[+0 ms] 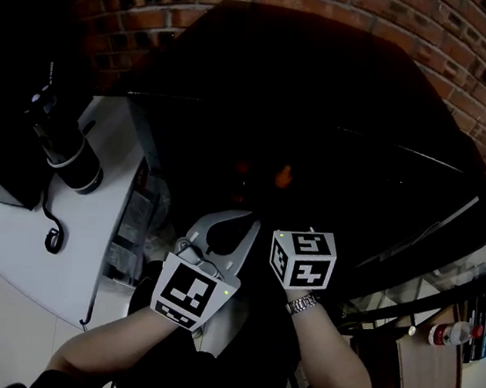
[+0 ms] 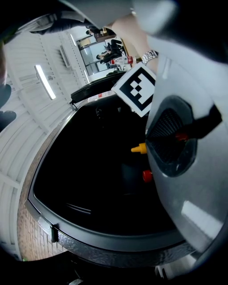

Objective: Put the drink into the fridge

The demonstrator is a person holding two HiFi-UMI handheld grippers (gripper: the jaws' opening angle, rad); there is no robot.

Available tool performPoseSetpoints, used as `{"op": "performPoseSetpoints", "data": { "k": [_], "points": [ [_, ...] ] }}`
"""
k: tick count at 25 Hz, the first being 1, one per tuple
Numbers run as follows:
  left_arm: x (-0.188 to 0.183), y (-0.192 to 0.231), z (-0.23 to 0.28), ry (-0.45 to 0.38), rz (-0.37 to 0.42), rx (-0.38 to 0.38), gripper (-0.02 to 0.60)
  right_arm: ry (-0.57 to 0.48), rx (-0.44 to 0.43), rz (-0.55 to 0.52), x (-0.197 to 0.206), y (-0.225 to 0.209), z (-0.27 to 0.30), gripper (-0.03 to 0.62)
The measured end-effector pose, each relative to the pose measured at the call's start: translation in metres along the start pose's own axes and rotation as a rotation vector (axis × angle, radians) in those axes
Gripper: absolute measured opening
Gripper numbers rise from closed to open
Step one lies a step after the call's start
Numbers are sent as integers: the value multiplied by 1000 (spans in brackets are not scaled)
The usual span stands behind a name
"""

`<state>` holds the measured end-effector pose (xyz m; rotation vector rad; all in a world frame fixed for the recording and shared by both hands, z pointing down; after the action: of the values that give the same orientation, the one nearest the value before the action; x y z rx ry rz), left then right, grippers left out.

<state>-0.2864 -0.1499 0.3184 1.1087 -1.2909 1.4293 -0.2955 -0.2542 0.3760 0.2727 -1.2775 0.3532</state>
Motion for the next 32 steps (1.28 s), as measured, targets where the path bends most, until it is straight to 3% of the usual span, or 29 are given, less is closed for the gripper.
{"op": "performPoseSetpoints", "data": {
  "k": [16, 24, 32],
  "points": [
    [-27, -61, -1, -60, 5, 109, 5, -82, 69, -12, -14, 3, -97, 299],
    [-49, -106, -4, -110, -29, 170, 5, -98, 156, -18, -8, -8, -157, 288],
    [-62, -154, 0, -142, -13, 254, 5, -115, 244, -27, -1, -26, -216, 252]
  ]
}}
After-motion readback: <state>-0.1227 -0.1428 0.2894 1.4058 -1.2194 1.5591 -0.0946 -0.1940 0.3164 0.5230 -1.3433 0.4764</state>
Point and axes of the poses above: the fingertips, and each gripper's own axes: z forward along the fingers, y to its left, x out of its underside, the point moved 2 cm from there along -z, backward along the fingers, and after that the axes turned 1 degree about -x, right-handed, at the moved point
